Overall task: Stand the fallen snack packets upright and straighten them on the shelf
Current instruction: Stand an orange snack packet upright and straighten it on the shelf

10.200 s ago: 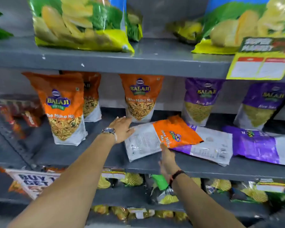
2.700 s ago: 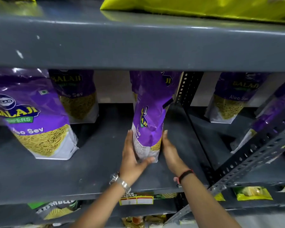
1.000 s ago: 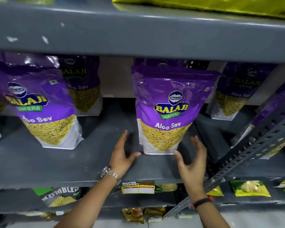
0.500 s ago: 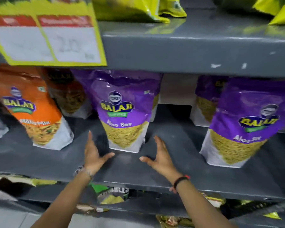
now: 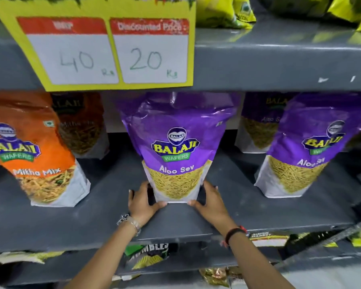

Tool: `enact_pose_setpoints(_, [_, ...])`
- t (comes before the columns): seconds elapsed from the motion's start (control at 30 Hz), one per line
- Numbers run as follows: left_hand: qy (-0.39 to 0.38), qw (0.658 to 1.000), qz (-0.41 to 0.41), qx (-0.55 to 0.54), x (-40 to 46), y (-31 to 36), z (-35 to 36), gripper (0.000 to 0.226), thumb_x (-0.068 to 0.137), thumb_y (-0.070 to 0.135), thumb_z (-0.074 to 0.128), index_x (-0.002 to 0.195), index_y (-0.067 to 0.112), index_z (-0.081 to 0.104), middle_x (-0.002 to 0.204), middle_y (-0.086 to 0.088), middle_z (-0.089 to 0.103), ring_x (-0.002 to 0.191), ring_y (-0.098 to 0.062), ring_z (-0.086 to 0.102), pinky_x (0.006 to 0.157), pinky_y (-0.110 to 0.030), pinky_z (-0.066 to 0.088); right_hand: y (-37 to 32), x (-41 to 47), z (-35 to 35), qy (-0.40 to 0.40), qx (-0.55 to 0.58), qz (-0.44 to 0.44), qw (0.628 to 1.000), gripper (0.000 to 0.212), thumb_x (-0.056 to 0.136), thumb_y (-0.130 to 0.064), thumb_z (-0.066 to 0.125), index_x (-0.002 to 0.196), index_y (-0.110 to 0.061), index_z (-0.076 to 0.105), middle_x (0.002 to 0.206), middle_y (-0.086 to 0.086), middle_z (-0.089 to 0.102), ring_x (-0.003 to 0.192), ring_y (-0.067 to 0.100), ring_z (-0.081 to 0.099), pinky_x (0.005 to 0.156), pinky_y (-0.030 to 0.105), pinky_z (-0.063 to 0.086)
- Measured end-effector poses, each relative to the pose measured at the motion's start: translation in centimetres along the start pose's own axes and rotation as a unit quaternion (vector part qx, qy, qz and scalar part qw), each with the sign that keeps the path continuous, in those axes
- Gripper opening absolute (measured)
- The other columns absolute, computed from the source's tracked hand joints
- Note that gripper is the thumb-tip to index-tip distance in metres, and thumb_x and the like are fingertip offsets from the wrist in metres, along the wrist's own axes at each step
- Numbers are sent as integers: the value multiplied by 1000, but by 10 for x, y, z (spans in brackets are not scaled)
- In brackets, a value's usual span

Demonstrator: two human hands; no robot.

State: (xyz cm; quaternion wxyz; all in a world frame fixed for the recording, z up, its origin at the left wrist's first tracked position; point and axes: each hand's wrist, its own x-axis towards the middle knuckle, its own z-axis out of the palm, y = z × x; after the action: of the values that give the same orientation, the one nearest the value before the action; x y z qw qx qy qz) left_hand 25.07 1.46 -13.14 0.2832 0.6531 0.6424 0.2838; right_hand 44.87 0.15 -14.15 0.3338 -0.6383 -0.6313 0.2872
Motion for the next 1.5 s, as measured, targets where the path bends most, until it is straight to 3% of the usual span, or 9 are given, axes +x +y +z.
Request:
enact_pose_setpoints(0.3, [51,998,17,34,3,-12,16,60,63,36,75,114,16,50,115,-9,65,113,-26,52,108,-39,14,-2,-13,-5,37,22,4,999,55,66,-24,77,115,-18,52,118,7,62,109,26,53,93,41,46])
enact_pose_setpoints(0.6, [37,999,24,-7,-4,-3,12,73,64,25,77,125,14,40,128,-10,56,119,-31,48,109,-46,25,-2,-21,-10,62,52,23,996,71,67,-21,78,128,-17,41,127,2,51,121,18,41,100,30,37])
enact_pose_setpoints(0.73, [113,983,24,-141,-28,-12,-1,73,68,10,74,130,8,36,134,-12,48,125,-26,43,107,-38,31,-8,-54,-11,199,23,-71,977,37,77,-15,69,108,-16,49,105,-2,50,103,8,43,90,-1,26])
enact_pose_setpoints(0.9, [298,946,-16,-126,-47,-51,-57,54,71,6,70,119,0,47,126,-22,52,119,-35,47,105,-46,35,-47,-62,23,81,-2,-193,978,16,84,-13,55,100,-9,55,99,2,55,97,9,46,87,13,34])
enact_pose_setpoints(1.03, [374,922,-66,-70,-54,-101,-115,65,66,7,75,122,-1,43,123,-30,47,117,-44,41,99,-51,32,-91,-42,82,-47,20,-154,987,26,86,-7,54,112,-6,53,113,13,56,109,21,52,93,14,32])
enact_pose_setpoints(1.13, [325,940,-76,-65,-44,-140,-157,84,62,9,78,131,3,32,137,-26,36,127,-41,33,105,-54,29,-124,-23,132,-97,50,-82,991,46,84,-15,60,125,-6,42,129,12,49,122,22,46,96,12,28])
enact_pose_setpoints(1.27, [137,983,-77,-96,-16,-178,-204,112,56,23,82,140,12,9,151,-11,18,139,-27,17,113,-46,20,-166,-5,189,-129,88,-18,988,86,73,-30,74,139,-13,23,147,4,31,136,20,29,113,33,27])
enact_pose_setpoints(1.4, [-16,993,-33,-113,7,-187,-223,99,60,21,80,138,15,18,146,-7,32,134,-25,29,109,-39,28,-189,4,222,-50,94,-4,994,73,61,-32,80,121,-17,42,126,3,55,120,22,46,103,46,39])
enact_pose_setpoints(1.5, [1,994,-50,-99,12,-191,-219,84,62,22,79,130,11,31,138,-12,44,126,-31,39,105,-48,34,-194,3,231,-11,77,22,997,64,63,-33,79,115,-17,45,122,5,58,115,25,48,101,47,40])
